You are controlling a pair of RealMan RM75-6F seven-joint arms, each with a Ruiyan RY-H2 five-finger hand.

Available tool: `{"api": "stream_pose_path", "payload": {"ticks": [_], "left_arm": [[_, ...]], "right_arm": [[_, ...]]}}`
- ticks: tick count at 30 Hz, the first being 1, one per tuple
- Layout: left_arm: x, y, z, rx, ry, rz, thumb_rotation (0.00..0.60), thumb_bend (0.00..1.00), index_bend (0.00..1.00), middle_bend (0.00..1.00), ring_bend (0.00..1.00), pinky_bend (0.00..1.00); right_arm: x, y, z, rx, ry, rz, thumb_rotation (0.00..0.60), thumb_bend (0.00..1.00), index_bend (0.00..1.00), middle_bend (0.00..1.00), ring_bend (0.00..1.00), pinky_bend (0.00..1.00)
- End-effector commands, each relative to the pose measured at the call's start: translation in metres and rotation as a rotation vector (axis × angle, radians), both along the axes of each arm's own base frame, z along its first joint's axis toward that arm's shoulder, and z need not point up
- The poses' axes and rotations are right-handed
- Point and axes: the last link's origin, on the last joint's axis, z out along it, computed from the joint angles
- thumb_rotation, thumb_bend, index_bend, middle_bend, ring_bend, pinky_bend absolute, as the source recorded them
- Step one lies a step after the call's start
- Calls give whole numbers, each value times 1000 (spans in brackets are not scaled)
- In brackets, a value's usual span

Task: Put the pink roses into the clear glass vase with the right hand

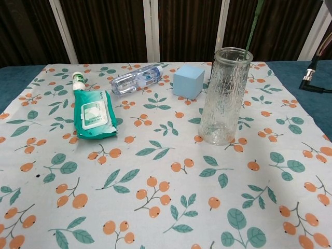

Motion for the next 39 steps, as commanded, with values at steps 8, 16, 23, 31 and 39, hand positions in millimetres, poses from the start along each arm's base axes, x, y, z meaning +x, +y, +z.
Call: {"api": "stream_pose_path", "payload": {"ticks": [8, 16, 23, 31, 39], "left_arm": [[0, 0, 0, -5, -8, 2, 600, 0, 0, 0, 0, 0], [2, -1, 0, -9, -10, -6, 600, 0, 0, 0, 0, 0], [4, -1, -2, -14, -7, -13, 600, 0, 0, 0, 0, 0], [5, -2, -2, -14, -9, -15, 600, 0, 0, 0, 0, 0], [5, -2, -3, -18, -13, -16, 600, 0, 0, 0, 0, 0]], "right_arm": [[-8, 3, -9, 15, 17, -17, 600, 403, 482, 524, 524, 404], [-17, 18, -11, 32, 58, -9, 600, 404, 469, 524, 518, 404], [-25, 36, -14, 47, 122, 6, 600, 404, 464, 524, 516, 404], [-33, 44, -16, 78, 179, 2, 600, 404, 460, 524, 513, 404], [-53, 53, -24, 132, 287, -25, 600, 404, 458, 524, 513, 405]]}}
